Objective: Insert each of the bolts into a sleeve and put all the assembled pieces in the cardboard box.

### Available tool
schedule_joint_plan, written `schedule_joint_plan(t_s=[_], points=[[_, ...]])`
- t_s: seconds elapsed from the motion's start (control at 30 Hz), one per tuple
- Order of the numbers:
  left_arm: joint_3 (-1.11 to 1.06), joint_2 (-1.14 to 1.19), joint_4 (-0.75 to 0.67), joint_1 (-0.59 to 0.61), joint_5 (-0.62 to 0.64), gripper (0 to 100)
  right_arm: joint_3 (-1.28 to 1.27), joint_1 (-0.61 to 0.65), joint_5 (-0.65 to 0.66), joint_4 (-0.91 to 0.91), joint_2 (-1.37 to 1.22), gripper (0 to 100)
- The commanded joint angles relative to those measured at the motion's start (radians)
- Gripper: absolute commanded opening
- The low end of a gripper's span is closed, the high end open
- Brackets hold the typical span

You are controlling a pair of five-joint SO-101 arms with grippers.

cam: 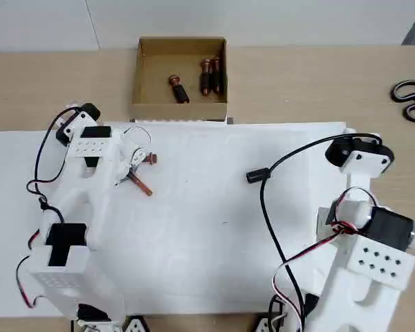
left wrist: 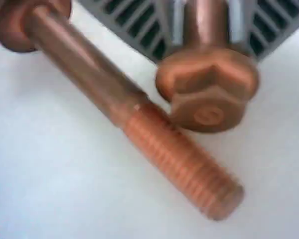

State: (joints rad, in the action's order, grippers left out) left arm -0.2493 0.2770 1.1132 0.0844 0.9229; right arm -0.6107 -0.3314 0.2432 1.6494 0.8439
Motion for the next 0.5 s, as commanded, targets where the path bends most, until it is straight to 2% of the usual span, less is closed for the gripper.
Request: schedule_joint_plan(t_s=[0.0, 0.17, 0.37, 0.47], points=[[0.004, 0.012, -0.008, 0.018, -0.005, 1, 0.014, -0.004, -0.009, -0.012, 0.019, 0.3], [0.091, -0.014, 0.092, -0.031, -0.005, 1, 0.014, -0.004, -0.006, -0.01, 0.019, 0.3], [0.257, -0.184, 0.226, -0.104, -0.008, 1, 0.017, 0.022, -0.011, -0.004, 0.019, 0.4], [0.308, -0.282, 0.265, -0.141, -0.069, 1, 0.034, 0.041, -0.009, 0.004, 0.021, 0.4]])
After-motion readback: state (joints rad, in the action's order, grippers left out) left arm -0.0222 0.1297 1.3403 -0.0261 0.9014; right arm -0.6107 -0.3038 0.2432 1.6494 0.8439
